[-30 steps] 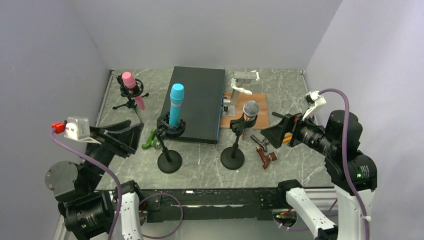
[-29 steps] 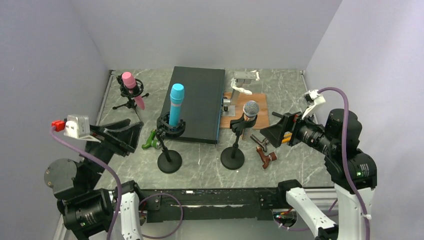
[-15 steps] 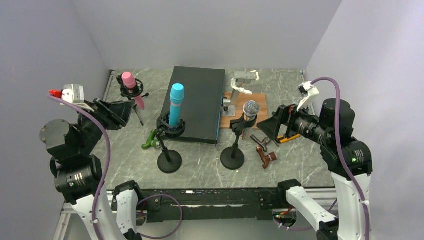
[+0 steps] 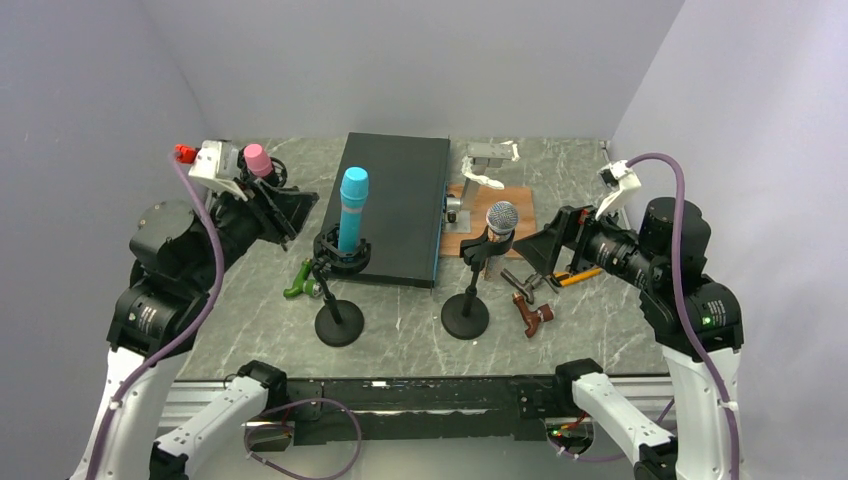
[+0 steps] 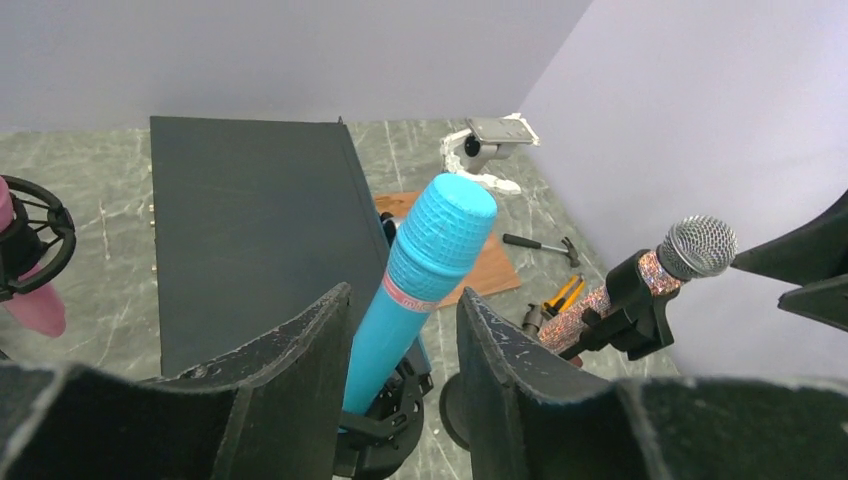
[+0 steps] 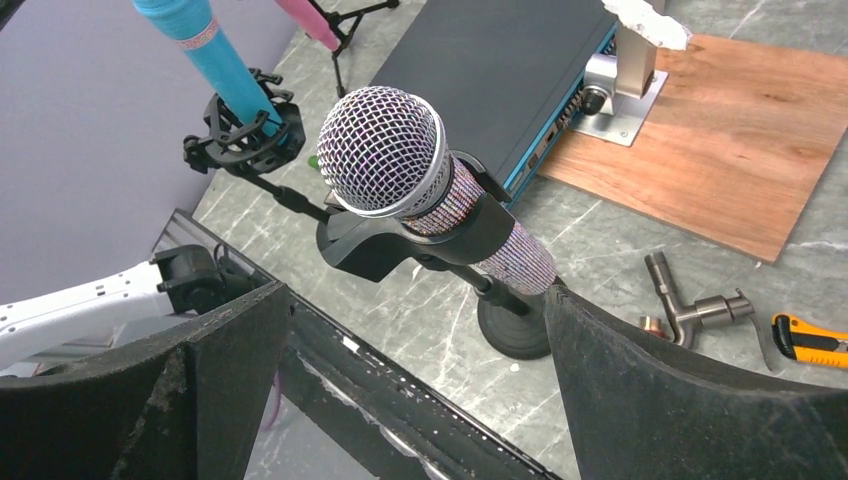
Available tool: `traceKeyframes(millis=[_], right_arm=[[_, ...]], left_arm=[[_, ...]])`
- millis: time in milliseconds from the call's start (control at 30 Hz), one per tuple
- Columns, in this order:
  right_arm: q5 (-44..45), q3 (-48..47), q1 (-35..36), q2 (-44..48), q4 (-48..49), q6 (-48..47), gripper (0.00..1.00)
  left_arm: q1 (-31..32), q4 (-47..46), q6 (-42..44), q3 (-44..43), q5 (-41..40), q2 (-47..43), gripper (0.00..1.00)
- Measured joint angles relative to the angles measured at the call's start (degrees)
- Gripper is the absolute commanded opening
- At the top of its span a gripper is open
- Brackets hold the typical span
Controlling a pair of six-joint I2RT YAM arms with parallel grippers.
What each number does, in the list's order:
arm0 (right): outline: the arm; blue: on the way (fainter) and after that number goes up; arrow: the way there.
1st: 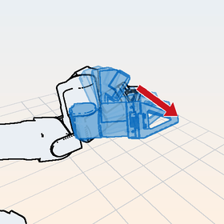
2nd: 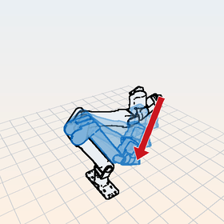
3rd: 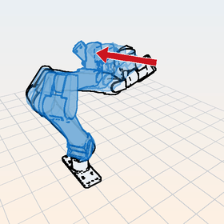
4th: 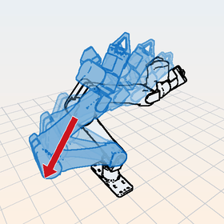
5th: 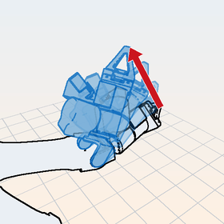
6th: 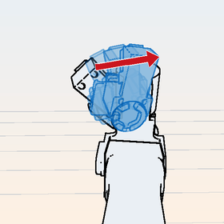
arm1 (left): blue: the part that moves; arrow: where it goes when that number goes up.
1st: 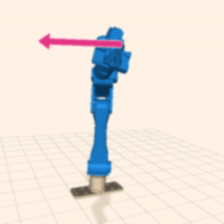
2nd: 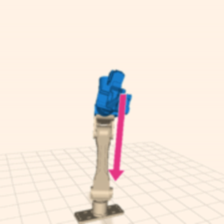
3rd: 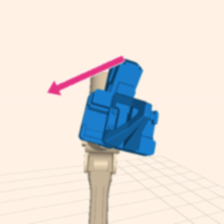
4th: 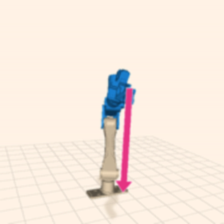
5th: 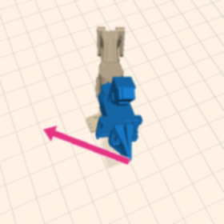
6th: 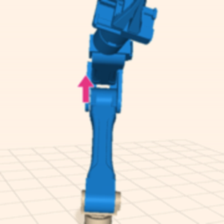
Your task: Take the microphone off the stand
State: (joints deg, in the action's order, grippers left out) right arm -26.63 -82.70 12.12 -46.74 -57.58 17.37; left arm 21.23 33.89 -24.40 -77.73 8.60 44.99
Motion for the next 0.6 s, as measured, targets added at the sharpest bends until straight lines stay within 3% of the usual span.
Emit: traceKeyframes(millis=[233, 367, 500, 600], right_arm=[[0.0, 0.0, 0.0, 1.5, 0.3, -1.8, 1.00], [-0.5, 0.0, 0.0, 1.3, 0.3, -3.0, 1.00], [-1.5, 0.0, 0.0, 0.5, 1.4, -4.1, 1.00], [-2.3, 0.0, 0.0, -0.3, 2.3, -4.6, 1.00]], left_arm=[[8.5, -0.3, 0.4, 1.0, -0.4, -3.4, 0.48], [20.6, -0.4, 1.0, -0.5, -2.5, -2.6, 0.48], [35.0, -1.3, 2.8, -2.6, -8.8, 1.4, 0.49], [42.4, -3.3, 4.1, -2.6, -13.0, 5.3, 0.49]])
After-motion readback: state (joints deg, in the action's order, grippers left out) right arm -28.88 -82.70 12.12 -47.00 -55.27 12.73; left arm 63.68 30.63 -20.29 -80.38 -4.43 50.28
